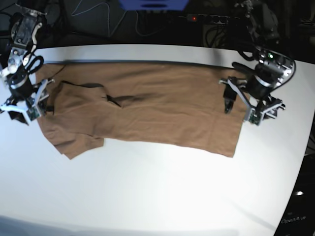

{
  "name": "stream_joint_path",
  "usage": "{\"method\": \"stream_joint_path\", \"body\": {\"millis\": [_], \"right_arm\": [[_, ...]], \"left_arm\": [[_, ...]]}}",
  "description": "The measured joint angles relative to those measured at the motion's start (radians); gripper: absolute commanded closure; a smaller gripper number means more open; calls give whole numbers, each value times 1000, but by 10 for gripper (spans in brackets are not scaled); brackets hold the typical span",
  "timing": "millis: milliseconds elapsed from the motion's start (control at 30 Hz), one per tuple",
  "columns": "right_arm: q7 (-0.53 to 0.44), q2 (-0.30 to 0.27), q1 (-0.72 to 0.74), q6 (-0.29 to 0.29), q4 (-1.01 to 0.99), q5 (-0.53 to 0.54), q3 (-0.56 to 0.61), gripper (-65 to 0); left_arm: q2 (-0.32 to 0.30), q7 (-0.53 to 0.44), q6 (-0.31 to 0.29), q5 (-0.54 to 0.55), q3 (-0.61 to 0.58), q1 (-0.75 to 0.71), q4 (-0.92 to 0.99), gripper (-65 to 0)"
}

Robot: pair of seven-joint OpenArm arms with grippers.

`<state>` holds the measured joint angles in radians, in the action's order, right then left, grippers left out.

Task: Fold the T-shirt properly
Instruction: 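Open both grippers and move them to the shirt's opposite long edge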

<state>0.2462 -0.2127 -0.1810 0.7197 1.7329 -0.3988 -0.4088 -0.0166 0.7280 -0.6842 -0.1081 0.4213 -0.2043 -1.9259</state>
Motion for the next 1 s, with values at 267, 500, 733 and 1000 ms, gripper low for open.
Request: {"method": "stream_joint_path", "body": {"millis": [267,500,733,1000], "right_arm": [[388,-42,380,-15,-187,11,1,-441],[587,-45,550,-20,-422,5,15,-441],[674,-34,654,-17,-544,23,168,-441],[671,48,665,-17,-550,16,254,-441]], "left_arm": [[-87,260,11,-1,-3,290,134,-457],[-127,314,23,-1,-2,329,207,-457],[-127,316,19,3,-4,294,186,-457],[-127,309,19,4,-4,250,183,-457]]}}
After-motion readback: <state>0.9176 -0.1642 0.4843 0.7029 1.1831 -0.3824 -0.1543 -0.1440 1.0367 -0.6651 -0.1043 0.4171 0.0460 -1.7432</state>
